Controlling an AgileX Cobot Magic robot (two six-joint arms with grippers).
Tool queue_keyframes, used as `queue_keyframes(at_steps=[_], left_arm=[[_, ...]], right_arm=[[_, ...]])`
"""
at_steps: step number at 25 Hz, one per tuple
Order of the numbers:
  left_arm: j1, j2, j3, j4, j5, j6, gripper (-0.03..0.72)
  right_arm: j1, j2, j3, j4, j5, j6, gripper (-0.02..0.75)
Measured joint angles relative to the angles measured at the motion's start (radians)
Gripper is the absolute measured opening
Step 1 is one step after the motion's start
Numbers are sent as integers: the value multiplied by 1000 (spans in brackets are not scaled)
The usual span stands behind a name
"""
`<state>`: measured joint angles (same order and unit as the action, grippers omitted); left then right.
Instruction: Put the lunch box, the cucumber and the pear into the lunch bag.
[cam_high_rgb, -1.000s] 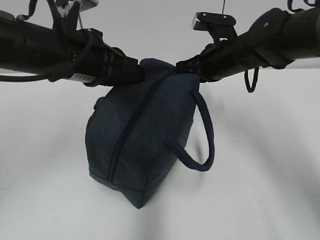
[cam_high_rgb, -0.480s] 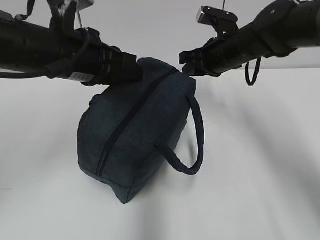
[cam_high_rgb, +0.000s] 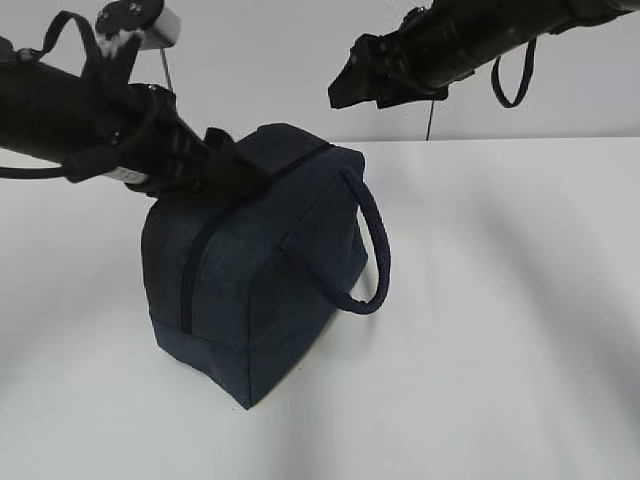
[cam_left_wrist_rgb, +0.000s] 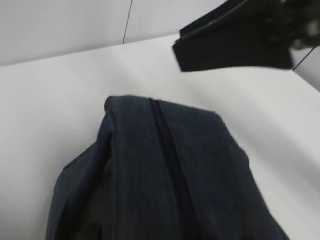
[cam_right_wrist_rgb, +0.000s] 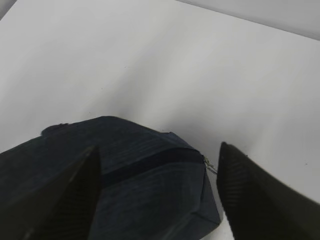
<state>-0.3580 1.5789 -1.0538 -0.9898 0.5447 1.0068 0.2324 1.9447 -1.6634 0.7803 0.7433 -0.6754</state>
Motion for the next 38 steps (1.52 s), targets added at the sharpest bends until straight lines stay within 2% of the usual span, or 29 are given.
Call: queue_keyframes(at_steps=[3,7,10,13,16,23,30,38], left_arm=[[38,-68,0,171,17,-94,468],[78,-195,-9,430,44,-336,454],[81,-278,-14,679,112,-537,426],[81,-336,-14,827,206,-698,410],[81,-383,-14,869,301,-753,405],[81,-547,56,876,419,-820,384],[81,-802,224,876,501,-876,354],[81,-1084,343,869,579,-902,351]], right_arm=[[0,-54,0,-25,46,22,554],[0,-128,-2,-126,143,132,548],[2,-179,-2,-291,256,278,532],[11,-217,6,-484,365,423,509],[21,-289,92,-620,406,519,489],[22,-578,423,-762,411,603,459],[22,-872,674,-787,416,621,458],[22,-1254,911,-787,490,639,458]])
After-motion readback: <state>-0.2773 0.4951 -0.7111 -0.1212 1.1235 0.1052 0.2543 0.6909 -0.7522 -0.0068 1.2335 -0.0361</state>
